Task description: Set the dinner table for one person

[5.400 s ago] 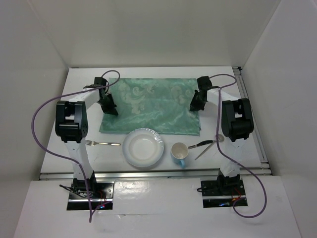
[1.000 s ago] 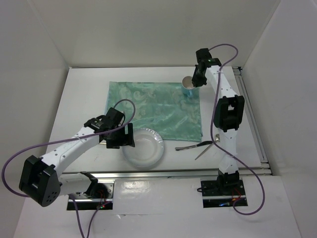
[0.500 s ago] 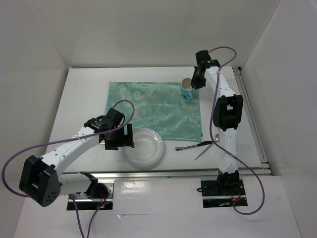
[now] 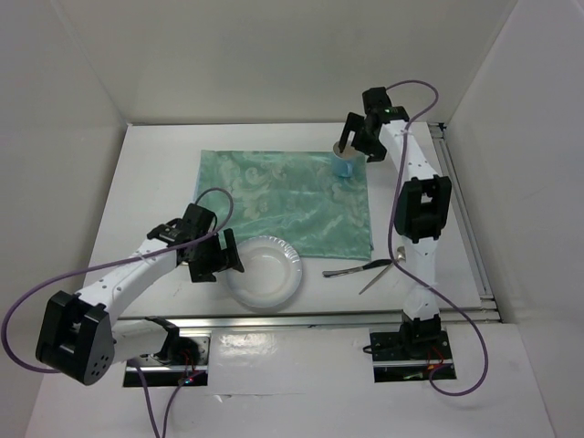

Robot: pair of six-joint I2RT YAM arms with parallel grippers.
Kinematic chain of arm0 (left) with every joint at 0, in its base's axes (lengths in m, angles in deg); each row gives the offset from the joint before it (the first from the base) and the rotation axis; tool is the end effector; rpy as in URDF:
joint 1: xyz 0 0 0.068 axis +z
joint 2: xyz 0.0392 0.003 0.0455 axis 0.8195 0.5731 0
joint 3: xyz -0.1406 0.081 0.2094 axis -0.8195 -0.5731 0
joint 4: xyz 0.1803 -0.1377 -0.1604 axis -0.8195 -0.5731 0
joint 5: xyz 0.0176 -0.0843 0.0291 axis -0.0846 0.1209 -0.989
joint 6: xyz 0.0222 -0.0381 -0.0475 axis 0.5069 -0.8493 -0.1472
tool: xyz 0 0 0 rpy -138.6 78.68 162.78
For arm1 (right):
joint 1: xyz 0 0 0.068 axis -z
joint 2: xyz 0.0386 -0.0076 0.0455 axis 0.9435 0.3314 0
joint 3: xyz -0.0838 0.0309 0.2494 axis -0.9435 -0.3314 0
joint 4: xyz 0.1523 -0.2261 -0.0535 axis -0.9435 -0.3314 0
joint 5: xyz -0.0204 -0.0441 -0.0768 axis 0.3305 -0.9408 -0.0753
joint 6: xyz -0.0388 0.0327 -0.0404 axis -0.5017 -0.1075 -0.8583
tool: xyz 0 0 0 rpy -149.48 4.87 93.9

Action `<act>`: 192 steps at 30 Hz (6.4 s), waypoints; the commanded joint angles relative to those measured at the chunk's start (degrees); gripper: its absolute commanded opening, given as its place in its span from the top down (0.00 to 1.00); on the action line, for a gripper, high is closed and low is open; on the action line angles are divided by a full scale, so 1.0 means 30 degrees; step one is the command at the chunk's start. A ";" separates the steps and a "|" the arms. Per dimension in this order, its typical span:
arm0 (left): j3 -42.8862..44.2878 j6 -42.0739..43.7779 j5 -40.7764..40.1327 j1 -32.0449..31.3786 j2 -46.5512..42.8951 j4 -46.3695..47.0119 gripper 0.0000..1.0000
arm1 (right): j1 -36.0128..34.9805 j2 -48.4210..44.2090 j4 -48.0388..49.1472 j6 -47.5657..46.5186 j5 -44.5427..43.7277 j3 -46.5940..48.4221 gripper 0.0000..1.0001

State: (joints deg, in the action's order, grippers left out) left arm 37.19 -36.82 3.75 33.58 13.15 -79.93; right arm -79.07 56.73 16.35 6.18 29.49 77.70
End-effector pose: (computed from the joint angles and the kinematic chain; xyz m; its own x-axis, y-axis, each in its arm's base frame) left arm 0.2217 -0.0946 0.1805 -0.8947 -0.3844 -0.2273 -0.2789 0.8784 -0.3880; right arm 0.5250 0.0767 0.2379 -0.8127 0.2931 -0.5036 0.2152 0.9542 0.2080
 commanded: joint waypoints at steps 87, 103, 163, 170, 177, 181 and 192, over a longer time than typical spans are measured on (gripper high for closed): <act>1.2845 -0.1619 1.0484 0.3694 1.3923 1.2955 1.00 | 0.1256 -1.6818 0.1469 -0.1074 -0.1009 -1.4114 0.00; 1.3255 -0.1678 1.0953 0.4221 1.6530 1.3309 1.00 | 0.1256 -1.8339 0.1469 -0.0637 -0.0364 -1.7891 0.00; 1.2581 0.4358 0.5445 0.3489 0.4518 0.2000 0.00 | 0.1842 -2.1355 0.3203 0.8098 -0.2384 -2.9411 0.91; 1.2171 0.3803 0.4685 0.3489 0.5483 0.1768 0.00 | 0.0321 -2.0717 0.2609 0.5820 -0.3148 -2.5135 1.00; 1.1529 0.2893 0.2664 0.3489 0.5251 0.1590 0.00 | -0.2256 -1.5537 0.4050 0.1565 0.0485 -2.0946 1.00; 1.1351 0.2514 0.2077 0.3665 0.5075 0.1182 0.02 | -0.3810 -1.2808 0.3870 0.0482 0.0163 -1.8980 1.00; 0.9596 0.1695 -0.1249 0.4748 0.5192 -0.0396 0.07 | -0.4369 -0.7856 0.4282 -0.0340 0.0983 -1.5405 1.00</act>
State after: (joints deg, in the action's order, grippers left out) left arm 67.37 -29.45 7.00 46.98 29.33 -78.29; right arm -91.66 31.05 27.90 6.97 31.94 26.99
